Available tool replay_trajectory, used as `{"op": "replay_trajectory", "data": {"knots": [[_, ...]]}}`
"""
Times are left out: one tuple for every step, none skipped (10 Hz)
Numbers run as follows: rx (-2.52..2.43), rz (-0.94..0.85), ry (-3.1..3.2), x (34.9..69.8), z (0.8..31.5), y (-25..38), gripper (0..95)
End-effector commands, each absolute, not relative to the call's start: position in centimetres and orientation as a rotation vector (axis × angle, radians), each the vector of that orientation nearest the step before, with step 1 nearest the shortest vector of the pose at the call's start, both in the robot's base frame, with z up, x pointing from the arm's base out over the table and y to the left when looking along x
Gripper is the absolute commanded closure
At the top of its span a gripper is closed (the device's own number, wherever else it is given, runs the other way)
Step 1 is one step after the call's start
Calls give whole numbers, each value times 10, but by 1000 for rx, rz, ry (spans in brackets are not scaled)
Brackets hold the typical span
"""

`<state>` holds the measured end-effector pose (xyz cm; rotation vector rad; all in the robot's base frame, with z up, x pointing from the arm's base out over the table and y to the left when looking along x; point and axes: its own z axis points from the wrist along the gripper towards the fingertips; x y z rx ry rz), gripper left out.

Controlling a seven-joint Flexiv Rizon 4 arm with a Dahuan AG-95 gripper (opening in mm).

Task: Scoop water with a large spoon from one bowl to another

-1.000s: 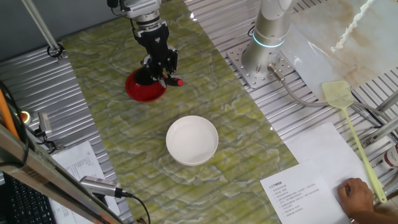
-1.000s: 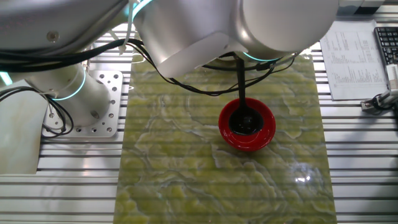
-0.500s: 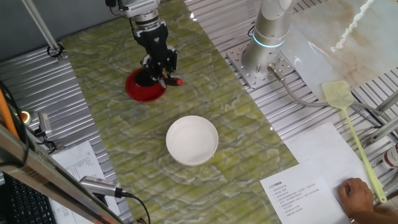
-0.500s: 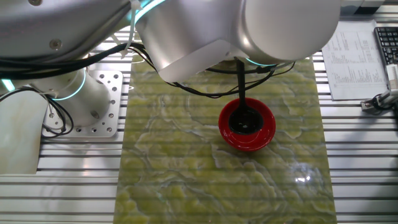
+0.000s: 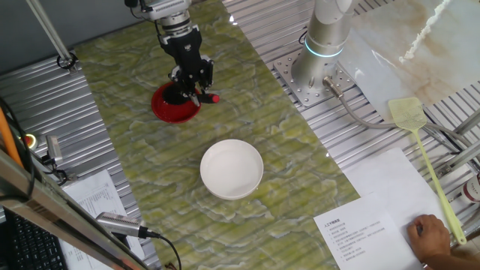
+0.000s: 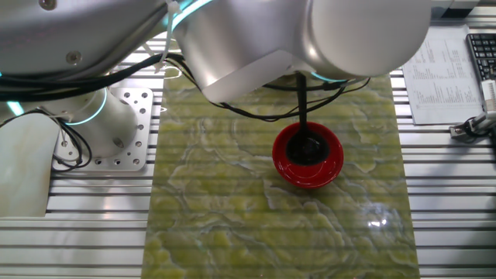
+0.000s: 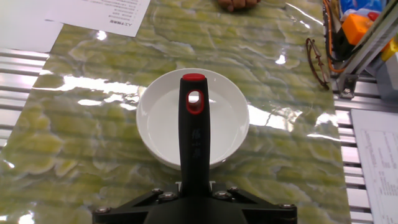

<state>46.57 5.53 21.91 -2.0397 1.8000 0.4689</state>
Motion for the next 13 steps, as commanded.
{"op": "replay_trajectory", "data": {"knots": [[-2036, 471, 1799, 468, 220, 56, 950], [-2034, 472, 1801, 468, 220, 56, 950], [-2032, 475, 1799, 468, 220, 56, 950], [-2032, 475, 1798, 469, 220, 56, 950], [-2032, 476, 1794, 469, 220, 56, 950], [-2032, 477, 1790, 469, 221, 56, 950], [-2035, 476, 1789, 469, 221, 56, 950], [-2041, 471, 1787, 469, 221, 56, 950], [-2050, 456, 1794, 469, 220, 56, 950], [-2052, 455, 1790, 469, 219, 56, 950], [-2054, 451, 1788, 469, 218, 55, 950], [-2055, 449, 1785, 470, 217, 55, 950], [-2059, 443, 1777, 470, 215, 54, 950]]}}
